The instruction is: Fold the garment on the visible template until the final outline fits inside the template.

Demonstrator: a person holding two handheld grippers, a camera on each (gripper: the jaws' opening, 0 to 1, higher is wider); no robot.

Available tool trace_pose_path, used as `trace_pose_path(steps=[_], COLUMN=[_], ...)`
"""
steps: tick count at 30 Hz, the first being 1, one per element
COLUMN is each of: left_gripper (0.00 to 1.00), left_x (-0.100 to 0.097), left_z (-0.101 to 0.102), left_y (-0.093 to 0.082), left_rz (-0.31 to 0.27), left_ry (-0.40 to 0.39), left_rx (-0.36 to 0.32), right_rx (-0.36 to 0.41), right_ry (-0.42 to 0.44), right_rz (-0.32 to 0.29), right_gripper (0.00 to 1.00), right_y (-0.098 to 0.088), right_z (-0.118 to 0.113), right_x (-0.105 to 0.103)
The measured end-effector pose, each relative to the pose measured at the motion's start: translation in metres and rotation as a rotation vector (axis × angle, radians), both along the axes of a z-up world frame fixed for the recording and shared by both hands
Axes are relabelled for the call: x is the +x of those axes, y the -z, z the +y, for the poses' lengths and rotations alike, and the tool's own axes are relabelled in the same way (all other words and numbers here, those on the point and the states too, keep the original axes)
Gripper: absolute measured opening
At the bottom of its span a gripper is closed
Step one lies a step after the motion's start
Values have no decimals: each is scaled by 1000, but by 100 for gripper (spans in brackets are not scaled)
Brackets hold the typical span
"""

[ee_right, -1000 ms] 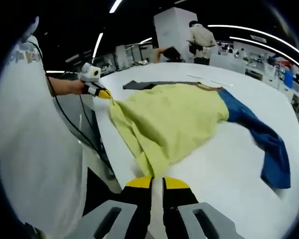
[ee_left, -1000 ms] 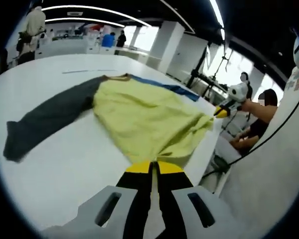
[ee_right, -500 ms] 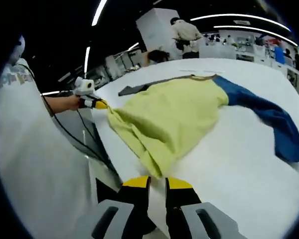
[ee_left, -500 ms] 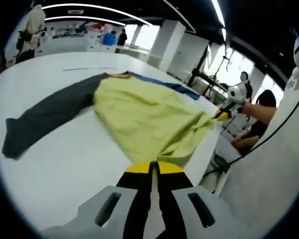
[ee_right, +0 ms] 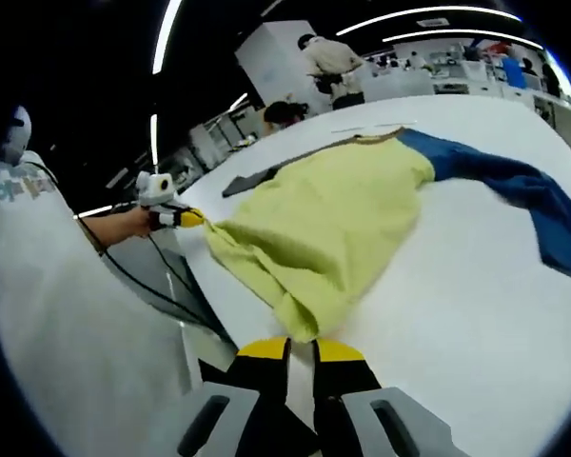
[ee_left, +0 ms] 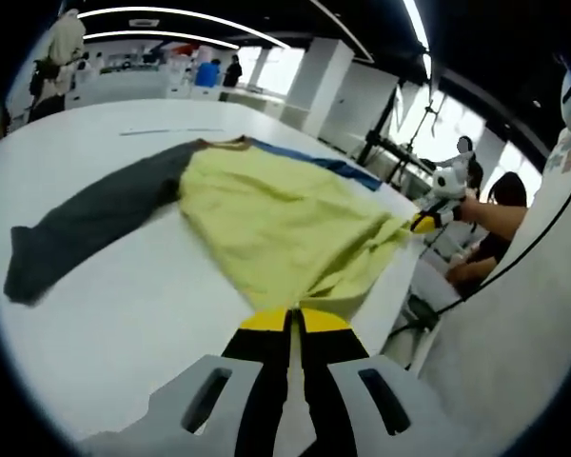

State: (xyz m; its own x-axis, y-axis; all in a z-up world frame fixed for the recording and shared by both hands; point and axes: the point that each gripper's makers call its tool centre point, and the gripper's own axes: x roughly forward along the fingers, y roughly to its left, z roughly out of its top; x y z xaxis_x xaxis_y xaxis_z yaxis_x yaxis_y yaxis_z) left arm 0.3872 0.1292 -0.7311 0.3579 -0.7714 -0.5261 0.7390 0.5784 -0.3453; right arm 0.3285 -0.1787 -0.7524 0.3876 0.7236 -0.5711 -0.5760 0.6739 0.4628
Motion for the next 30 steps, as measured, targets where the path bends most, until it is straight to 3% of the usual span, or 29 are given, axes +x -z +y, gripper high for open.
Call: trace_pose_path(steps=[2,7,10,14,20,30], left_gripper=[0,0,0,0,0,0], left_x=[0,0,0,-1,0,-1], left_z=[0,0,1,2,2,3], left_y=[0,0,1,2,2,3], left_rz=[0,0,0,4,4,5], left_ry=[-1,-1,0,1,5,12], left_rx=[-2,-2,-1,1,0,2], right_rx=[16,-36,-74,-70,-130,-146], right_ry=[17,3,-18,-14,-59,-61], right_rz=[11,12,1,-5,-62,-101], right_gripper=[3,0,1,5,0,0], right_y=[0,10,16,16,20,15], right_z=[1,3,4,8,10,3], right_x=[2,1,-1,-1,-1,0])
